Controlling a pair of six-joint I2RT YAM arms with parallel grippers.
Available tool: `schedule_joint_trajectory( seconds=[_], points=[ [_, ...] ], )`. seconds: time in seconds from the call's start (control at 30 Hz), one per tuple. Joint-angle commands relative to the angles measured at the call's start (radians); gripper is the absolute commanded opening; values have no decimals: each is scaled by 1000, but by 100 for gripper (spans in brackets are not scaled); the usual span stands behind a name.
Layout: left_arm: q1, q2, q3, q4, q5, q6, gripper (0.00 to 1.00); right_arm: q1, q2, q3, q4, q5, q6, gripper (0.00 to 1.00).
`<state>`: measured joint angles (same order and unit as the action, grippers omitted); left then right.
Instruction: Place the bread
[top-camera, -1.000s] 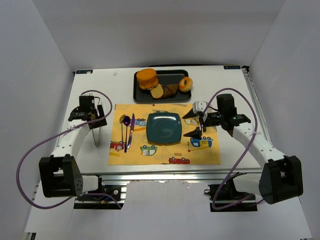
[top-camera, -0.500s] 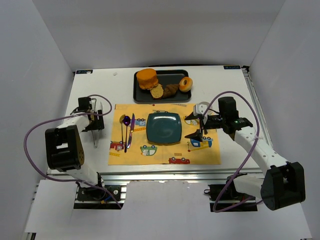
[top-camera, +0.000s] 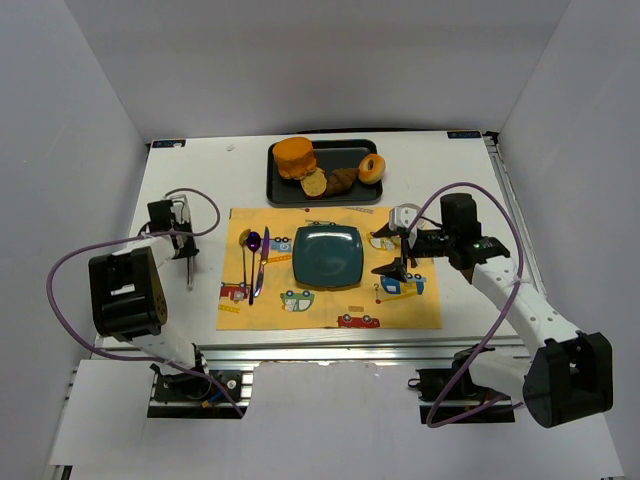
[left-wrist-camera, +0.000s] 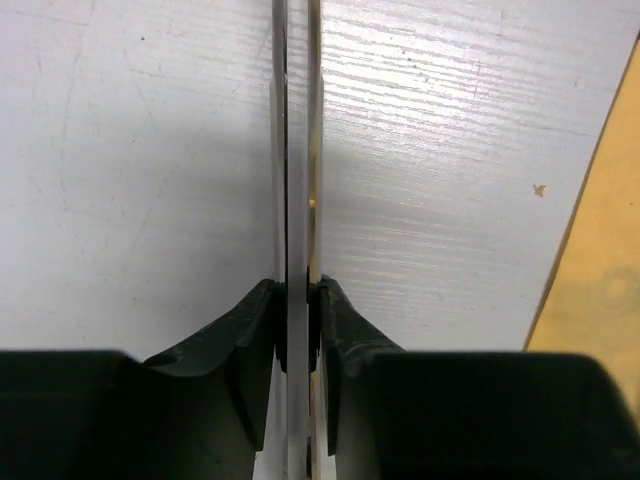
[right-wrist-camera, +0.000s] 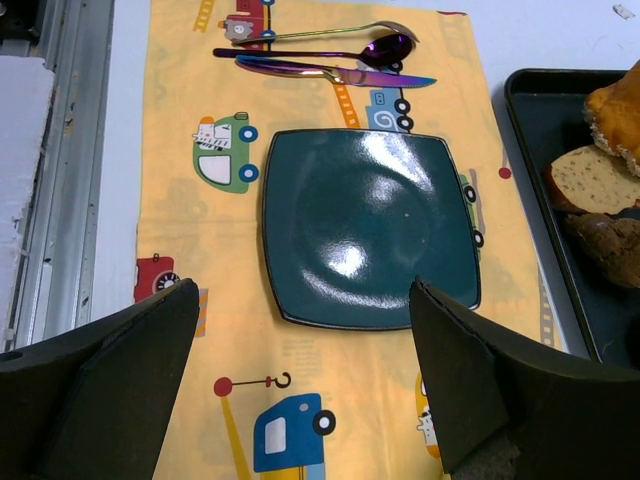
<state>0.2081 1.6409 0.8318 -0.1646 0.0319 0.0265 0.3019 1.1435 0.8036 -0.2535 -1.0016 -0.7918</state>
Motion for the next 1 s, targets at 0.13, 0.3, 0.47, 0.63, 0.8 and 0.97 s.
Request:
schedule_joint_trajectory(
  seconds=[0.13,0.3,0.47,0.63,0.8,0.97],
  points=[
    [5,-48,-34,-42,120,-86,9,-23,-50,17,10,4,28,89],
    [-36,-209,26,23,282,-343,0,-85,-79,32,121,4,175,89],
    [-261,-218,131,39,310,-595,1,-154,-88,46,223,-3,293,89],
    [-545,-12,421,-28,329,-645,20,-222,-97,34,243,12,312,89],
    [-654,193,775,-356,209,-398,45,-245,-110,19,266,24,315,89],
    [-722,318,995,-552,23,-209,51,-253,-108,12,269,29,307,90]
  ],
)
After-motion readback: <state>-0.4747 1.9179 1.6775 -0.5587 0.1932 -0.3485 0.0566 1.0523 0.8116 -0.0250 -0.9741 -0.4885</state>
